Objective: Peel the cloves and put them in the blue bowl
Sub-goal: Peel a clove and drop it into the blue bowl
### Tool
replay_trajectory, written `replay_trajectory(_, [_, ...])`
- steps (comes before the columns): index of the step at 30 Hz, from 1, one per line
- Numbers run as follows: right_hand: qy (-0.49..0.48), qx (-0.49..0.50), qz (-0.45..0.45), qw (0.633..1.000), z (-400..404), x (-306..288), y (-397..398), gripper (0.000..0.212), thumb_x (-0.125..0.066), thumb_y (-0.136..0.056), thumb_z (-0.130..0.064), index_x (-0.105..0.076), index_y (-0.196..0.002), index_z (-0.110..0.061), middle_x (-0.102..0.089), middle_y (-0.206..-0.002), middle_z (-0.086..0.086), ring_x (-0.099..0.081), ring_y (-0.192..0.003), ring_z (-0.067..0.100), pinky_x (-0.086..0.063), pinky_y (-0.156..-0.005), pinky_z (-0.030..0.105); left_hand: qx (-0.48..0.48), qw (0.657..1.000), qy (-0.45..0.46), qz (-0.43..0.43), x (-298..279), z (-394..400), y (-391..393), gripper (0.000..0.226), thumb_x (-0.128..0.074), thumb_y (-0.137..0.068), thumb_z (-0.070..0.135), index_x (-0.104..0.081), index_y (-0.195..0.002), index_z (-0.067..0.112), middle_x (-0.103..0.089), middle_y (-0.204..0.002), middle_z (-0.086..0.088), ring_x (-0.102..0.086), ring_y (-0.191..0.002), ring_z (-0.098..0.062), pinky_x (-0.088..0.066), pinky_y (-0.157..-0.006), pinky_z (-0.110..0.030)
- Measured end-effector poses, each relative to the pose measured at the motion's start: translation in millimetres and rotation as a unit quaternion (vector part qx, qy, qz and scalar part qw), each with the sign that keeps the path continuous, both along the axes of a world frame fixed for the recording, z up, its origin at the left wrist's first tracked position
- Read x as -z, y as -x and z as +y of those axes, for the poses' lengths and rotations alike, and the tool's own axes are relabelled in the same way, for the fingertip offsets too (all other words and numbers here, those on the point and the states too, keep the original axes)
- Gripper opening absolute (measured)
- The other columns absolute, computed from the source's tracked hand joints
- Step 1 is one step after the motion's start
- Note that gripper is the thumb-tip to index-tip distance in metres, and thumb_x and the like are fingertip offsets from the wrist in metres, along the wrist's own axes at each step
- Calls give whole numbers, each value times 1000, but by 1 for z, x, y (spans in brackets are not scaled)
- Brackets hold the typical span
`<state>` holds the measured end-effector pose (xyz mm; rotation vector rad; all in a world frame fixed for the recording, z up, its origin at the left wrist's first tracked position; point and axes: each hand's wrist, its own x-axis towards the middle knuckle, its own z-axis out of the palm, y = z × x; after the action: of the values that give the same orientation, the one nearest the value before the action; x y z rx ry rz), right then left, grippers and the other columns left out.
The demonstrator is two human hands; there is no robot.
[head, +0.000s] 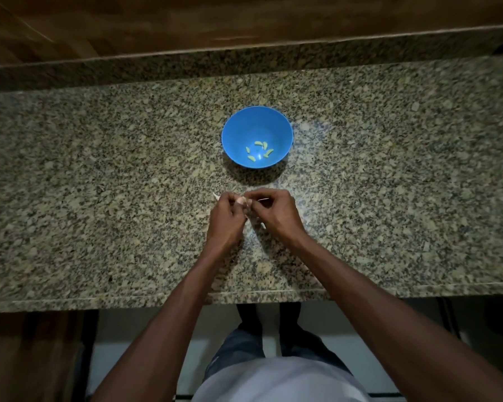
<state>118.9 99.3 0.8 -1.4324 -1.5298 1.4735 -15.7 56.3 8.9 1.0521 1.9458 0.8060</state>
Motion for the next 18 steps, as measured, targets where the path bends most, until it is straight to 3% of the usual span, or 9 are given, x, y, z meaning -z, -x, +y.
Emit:
replay_trajectory(3, [6, -22, -14, 1000, 4, -1, -1, 15, -67, -95, -19, -80, -103, -20, -79, -87, -4, -73, -72, 9, -58, -64, 30, -28, 997, -23, -66, -3, -1, 3, 13, -60, -104, 17, -60, -108, 5, -71, -95, -5, -70, -82, -7, -53, -68, -19])
replay_trajectory(5, [13, -26, -20, 999, 6, -1, -3, 15, -65, -97, -20, -79, -103, -19, -77, -86, -3, -73, -69, 12, -61, -62, 35, -53, 991, -43, -115, -5, 0, 6, 11, -68, -98, 9, -63, -104, 1, -74, -94, -7, -73, -84, -7, -55, -71, -15])
replay_trajectory(8, [16, -26, -28, 999, 10, -4, -4, 15, -62, -101, -17, -77, -102, -15, -76, -89, 0, -73, -71, 16, -65, -61, 43, -61, 982, -59, -170, -7, 0, 8, 25, -79, -90, 10, -66, -108, -3, -75, -99, -14, -76, -92, -18, -60, -77, -23])
replay_trajectory(10, [11, -27, -50, 998, 13, -5, -3, 15, -61, -102, -16, -76, -100, -13, -76, -90, 1, -73, -73, 15, -64, -63, 40, -59, 979, -63, -187, -8, 1, 7, 32, -82, -88, 12, -67, -112, -2, -74, -100, -16, -76, -91, -20, -63, -79, -29])
replay_trajectory(13, [13, -23, -57, 998, 17, -7, -2, 12, -63, -101, -16, -75, -100, -14, -76, -86, 3, -74, -71, 14, -60, -64, 32, -47, 981, -79, -171, -8, 3, 4, 24, -78, -91, 7, -71, -113, -1, -77, -100, -12, -77, -90, -17, -64, -79, -31])
replay_trajectory(18, [160, 59, 79, 982, 14, -14, 2, 12, -68, -100, -8, -71, -109, -2, -73, -81, 13, -68, -60, 12, -60, -59, 31, -62, 983, -80, -150, -4, 7, 5, 14, -74, -93, 6, -77, -106, 5, -79, -100, -9, -77, -94, -20, -64, -84, -38])
